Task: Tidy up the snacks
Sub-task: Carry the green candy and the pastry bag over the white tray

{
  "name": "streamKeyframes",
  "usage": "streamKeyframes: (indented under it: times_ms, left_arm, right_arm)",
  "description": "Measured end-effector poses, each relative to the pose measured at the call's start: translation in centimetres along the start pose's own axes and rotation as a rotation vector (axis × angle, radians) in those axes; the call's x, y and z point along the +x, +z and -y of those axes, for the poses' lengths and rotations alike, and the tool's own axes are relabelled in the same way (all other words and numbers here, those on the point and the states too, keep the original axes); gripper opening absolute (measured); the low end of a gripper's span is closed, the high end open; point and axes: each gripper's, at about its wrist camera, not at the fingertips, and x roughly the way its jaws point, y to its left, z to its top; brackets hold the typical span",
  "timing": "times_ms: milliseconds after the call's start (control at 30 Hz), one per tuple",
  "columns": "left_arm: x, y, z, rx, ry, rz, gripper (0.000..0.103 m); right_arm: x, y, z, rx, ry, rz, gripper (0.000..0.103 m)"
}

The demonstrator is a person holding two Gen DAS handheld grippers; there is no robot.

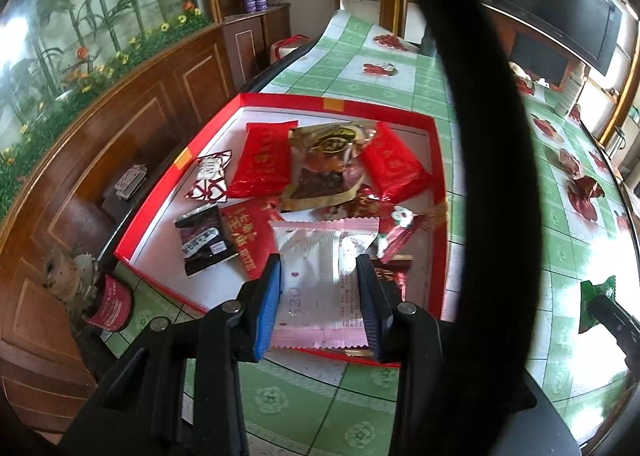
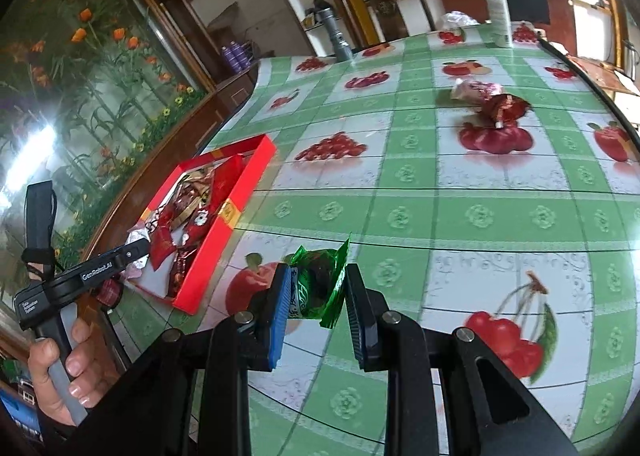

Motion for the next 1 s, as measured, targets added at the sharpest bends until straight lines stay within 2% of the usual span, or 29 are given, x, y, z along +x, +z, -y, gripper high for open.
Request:
streamKeyframes:
  times_ms: [267, 633, 1000]
  left_arm:
    - [0.8, 0.4, -1.2, -0.019, 0.001, -0.013, 0.039]
    - [0.9, 0.8, -4.2, -0.069, 0.043, -0.017, 0.039]
    - [1.6, 0.8, -6.0, -0.109, 0.050, -0.040, 0.039]
  right_arm:
    - [1.2, 0.6, -2.3, -0.045, 0.039, -0.008, 0.026]
    - [2.1, 1.6, -4.9, -0.089, 0.100, -0.005, 0.026]
    - [4.2, 2.5, -7.3, -0.113, 0.156, -0.039, 0.026]
